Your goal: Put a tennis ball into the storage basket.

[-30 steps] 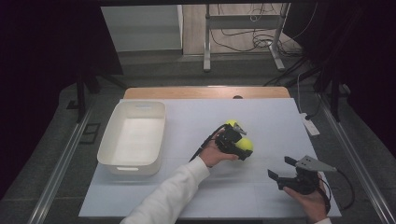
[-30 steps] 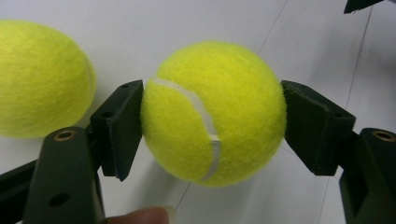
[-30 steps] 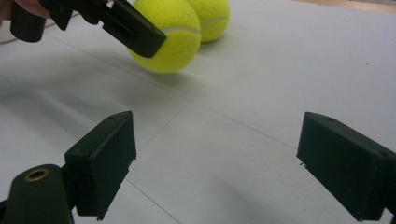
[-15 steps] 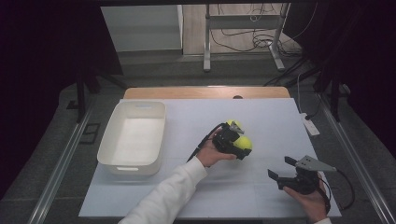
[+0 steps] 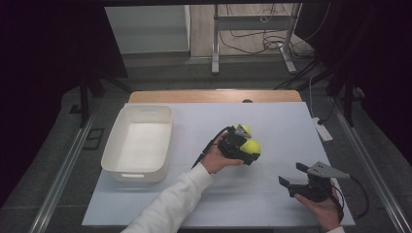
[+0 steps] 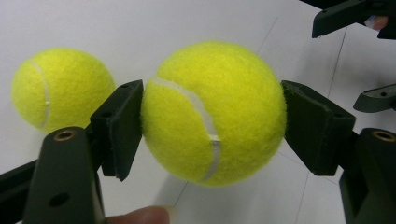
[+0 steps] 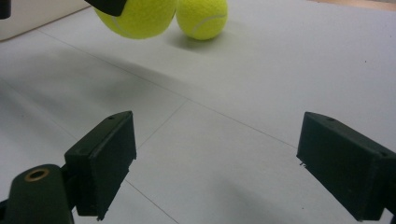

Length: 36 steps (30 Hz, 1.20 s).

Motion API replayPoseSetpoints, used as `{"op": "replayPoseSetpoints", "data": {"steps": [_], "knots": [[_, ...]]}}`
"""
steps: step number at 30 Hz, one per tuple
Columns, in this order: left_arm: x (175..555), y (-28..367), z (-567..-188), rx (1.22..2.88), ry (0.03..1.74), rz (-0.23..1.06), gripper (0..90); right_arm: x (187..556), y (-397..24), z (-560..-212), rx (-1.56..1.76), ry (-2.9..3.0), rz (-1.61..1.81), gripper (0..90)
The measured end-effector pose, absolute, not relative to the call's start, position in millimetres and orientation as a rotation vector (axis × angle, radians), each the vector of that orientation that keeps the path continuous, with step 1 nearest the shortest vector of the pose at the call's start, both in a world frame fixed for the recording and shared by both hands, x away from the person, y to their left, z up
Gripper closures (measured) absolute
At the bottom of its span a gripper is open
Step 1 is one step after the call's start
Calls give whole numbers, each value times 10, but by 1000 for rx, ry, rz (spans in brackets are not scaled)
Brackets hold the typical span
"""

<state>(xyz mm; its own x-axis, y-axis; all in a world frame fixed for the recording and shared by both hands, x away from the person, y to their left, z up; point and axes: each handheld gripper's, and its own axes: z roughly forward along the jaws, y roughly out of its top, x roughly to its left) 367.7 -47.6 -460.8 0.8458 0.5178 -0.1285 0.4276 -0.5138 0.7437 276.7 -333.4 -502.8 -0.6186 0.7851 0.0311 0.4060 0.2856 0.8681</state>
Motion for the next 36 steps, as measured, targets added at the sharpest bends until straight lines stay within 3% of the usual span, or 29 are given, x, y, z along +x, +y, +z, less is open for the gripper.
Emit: {"op": "replayPoseSetpoints", "data": {"steps": [36], "knots": [[3584,-91,-4459,2117,710,196,269,2770,-3329,-5034,1077,2154,1261,119]]}}
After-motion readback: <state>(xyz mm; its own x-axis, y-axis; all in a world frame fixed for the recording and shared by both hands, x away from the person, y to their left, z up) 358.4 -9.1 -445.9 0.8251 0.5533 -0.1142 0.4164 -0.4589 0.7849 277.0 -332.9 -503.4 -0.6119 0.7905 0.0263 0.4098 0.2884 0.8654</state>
